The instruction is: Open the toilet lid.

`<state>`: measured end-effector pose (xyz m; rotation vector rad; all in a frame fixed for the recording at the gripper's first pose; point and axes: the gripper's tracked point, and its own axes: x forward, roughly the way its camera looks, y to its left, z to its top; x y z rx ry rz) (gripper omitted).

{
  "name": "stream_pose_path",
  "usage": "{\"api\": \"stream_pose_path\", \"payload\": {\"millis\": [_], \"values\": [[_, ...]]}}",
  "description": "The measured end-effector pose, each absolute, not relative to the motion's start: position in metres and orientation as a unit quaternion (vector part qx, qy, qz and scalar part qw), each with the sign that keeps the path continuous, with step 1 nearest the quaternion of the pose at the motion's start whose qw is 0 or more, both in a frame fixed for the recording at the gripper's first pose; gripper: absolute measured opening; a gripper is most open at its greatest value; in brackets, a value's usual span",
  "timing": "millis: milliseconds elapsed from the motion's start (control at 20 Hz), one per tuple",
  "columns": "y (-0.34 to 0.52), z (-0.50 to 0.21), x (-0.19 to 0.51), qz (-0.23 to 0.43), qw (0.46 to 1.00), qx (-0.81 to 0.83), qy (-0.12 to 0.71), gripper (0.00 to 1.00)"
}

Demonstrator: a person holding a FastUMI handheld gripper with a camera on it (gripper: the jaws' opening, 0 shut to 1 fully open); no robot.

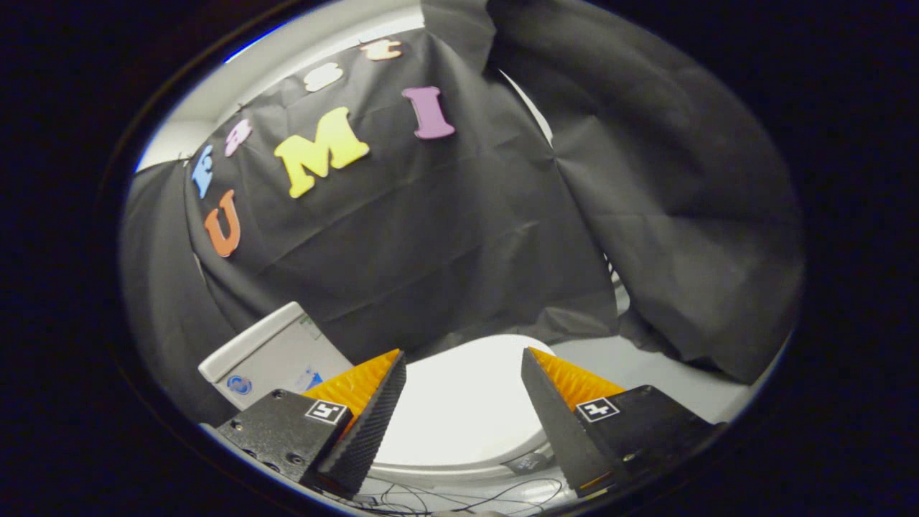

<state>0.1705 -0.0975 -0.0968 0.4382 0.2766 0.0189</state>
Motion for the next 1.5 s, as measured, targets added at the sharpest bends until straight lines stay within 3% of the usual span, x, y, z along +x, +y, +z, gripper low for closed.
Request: {"api": "stream_pose_path", "payload": {"millis": [650, 950, 1150, 1500], "values": [[-0.121, -0.261, 0.143, -0.043, 0.844, 0.452, 0.284, 0.99], [-0.096, -0.286, 0.136, -0.031, 0.805, 0.498, 0.322, 0.97], [-0.092, -0.287, 0.137, -0.019, 0.807, 0.490, 0.330, 0.89], [-0.080, -0.294, 0.143, -0.005, 0.813, 0.468, 0.346, 0.55]]}}
